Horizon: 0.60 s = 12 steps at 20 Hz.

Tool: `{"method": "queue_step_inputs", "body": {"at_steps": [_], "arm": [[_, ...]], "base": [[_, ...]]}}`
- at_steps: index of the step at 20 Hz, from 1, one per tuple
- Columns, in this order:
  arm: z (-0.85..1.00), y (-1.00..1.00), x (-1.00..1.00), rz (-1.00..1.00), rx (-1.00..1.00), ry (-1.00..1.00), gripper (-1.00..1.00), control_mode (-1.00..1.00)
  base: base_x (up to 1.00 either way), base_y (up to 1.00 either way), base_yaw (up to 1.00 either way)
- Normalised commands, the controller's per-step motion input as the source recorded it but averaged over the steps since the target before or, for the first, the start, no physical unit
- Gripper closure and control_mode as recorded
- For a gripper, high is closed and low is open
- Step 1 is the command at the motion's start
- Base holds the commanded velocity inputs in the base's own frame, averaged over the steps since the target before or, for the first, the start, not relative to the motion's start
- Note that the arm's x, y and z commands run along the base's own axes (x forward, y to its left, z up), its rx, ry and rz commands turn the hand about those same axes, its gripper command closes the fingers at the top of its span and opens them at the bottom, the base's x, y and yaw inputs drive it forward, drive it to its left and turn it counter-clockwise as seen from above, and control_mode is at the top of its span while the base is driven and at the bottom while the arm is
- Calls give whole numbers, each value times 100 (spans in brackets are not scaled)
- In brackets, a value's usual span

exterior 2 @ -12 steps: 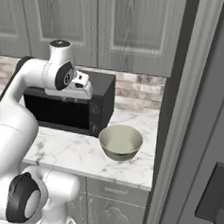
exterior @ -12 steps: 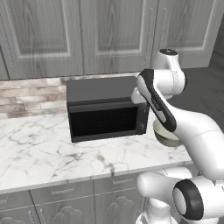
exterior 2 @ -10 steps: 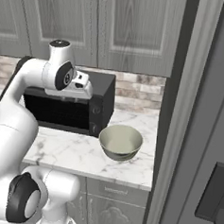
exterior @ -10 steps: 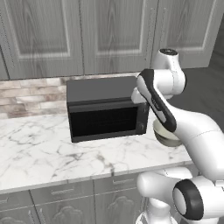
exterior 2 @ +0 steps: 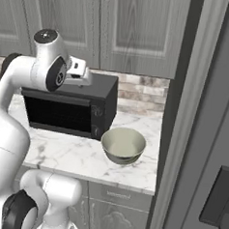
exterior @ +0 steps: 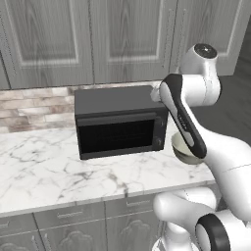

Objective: Open the cabinet. Pick the pear and orange from the cabinet and place them into the bowl. Then close the cabinet.

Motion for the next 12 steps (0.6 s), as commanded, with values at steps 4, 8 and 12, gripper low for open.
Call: {"method": "queue_step_inputs", "body": {"at_steps": [4,8,12], "arm": [[79,0,-9,0,-1,-43,-100,-100],[71,0,-3,0,0,-38,-100,-100],[55,0,-8,0,0,-32,-100,-100]], "base": [[0,0,0],[0,0,0],[0,0,0]]}}
